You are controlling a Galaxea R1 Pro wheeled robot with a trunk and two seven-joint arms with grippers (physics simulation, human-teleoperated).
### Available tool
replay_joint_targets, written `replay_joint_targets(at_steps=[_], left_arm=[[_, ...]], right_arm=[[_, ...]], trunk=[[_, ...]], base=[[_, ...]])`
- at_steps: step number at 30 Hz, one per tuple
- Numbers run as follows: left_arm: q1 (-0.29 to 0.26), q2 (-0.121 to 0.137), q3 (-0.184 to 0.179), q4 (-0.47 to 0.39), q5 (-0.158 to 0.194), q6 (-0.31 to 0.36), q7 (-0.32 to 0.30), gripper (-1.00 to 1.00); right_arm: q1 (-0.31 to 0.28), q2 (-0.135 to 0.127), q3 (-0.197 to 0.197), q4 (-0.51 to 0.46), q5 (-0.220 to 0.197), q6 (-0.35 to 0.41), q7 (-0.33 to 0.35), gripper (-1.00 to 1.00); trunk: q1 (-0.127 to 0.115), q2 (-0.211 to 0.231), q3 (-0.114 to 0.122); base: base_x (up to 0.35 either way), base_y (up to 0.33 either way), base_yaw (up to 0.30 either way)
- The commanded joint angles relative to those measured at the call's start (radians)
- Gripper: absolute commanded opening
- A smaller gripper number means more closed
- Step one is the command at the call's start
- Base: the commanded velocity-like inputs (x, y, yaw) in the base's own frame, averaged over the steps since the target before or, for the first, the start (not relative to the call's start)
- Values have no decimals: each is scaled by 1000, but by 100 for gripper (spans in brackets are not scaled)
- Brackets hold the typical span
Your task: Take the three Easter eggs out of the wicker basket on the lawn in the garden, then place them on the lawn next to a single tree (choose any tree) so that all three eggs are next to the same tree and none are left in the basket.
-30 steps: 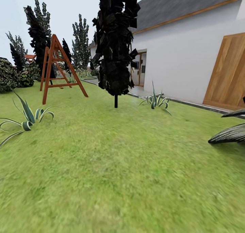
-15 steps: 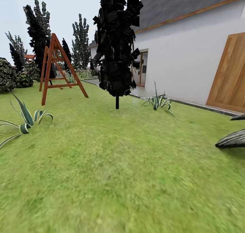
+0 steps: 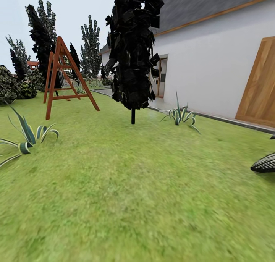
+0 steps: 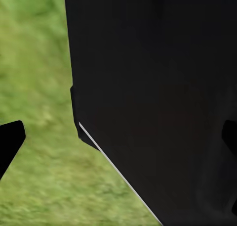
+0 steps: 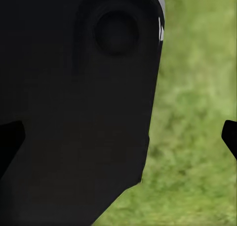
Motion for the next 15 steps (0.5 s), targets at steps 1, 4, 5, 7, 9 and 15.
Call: replay_joint_targets(at_steps=[1,4,5,7,9,15], left_arm=[[0,0,1,0,0,0,-4,100],[0,0,1,0,1,0,-4,100],[0,0,1,0,1,0,-4,100],[0,0,1,0,1,0,-4,100],[0,0,1,0,1,0,-4,100],[0,0,1,0,1,0,-4,100]], right_arm=[[-1,0,0,2,8,0,1,100],[-1,0,0,2,8,0,1,100],[-2,0,0,2,8,0,1,100],[-2,0,0,2,8,0,1,100],[-1,0,0,2,8,0,1,100],[-2,0,0,2,8,0,1,100]], trunk=[[1,0,-1],[1,0,-1],[1,0,-1],[1,0,-1],[1,0,-1],[1,0,-1]], base=[[317,143,0],[317,143,0],[317,143,0],[317,143,0],[317,143,0],[317,143,0]])
